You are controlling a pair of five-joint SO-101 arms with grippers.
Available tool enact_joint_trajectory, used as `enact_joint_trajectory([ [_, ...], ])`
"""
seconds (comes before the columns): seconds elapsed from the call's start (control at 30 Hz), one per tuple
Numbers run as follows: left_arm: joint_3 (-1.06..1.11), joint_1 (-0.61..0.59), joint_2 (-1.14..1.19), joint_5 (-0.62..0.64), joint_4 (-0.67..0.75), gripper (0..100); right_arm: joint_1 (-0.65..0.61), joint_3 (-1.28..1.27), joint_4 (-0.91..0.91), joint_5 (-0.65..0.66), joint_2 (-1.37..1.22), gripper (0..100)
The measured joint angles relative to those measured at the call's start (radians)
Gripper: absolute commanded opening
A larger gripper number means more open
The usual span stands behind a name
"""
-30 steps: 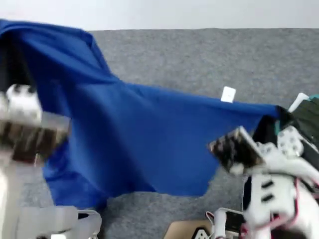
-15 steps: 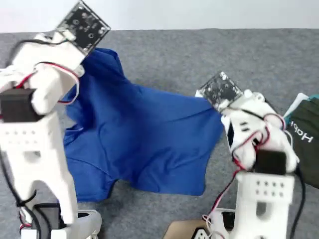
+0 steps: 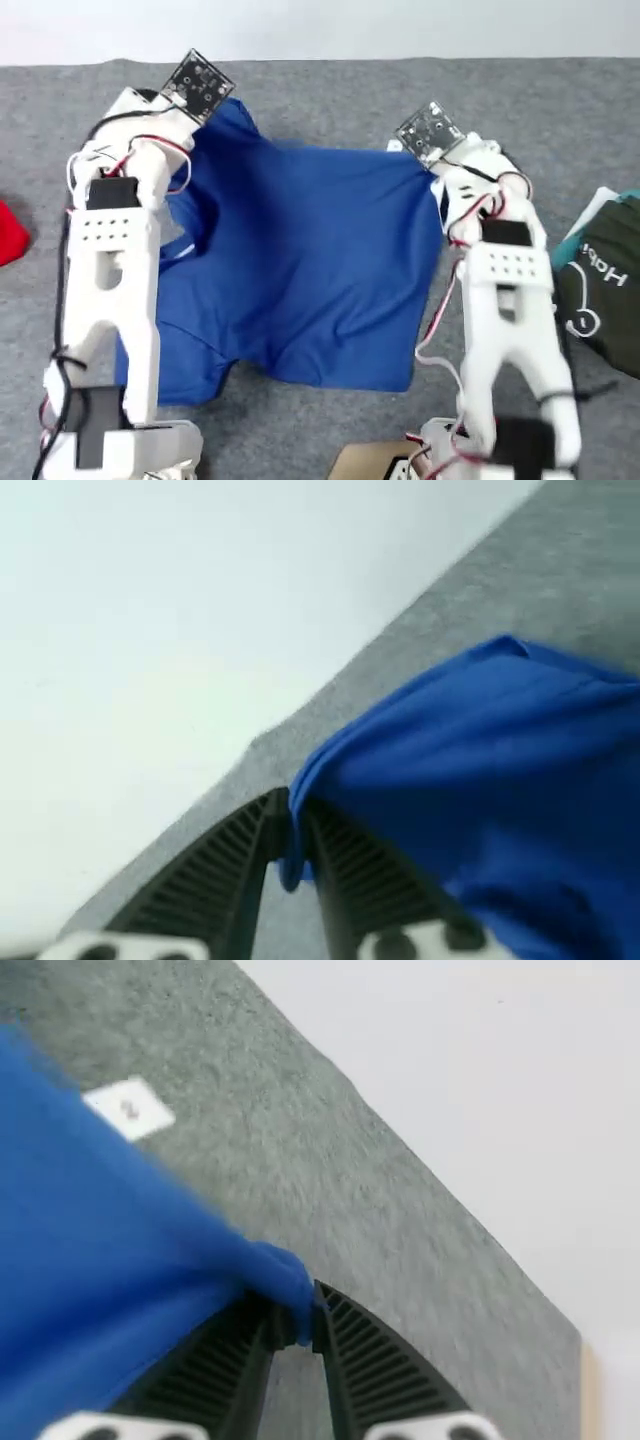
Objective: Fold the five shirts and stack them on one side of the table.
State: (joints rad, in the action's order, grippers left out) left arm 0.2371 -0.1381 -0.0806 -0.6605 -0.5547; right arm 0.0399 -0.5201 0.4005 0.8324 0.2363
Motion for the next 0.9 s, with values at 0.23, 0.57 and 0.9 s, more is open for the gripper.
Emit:
enact_joint_trajectory([
  [0.23,-0.132,-0.021,0.206,-0.005,0.054,0,-0.009,0.324,-0.011,-0.035,-0.327,1.0],
  [0.57,-0.457,-0.021,0.532,-0.005,0.054,0,-0.044,0.902,0.120,-0.038,-0.827,1.0],
  [0.9,-0.806,-0.021,0.876,-0.005,0.055,0,-0.049,1.513,0.276,-0.038,-1.297,1.0],
])
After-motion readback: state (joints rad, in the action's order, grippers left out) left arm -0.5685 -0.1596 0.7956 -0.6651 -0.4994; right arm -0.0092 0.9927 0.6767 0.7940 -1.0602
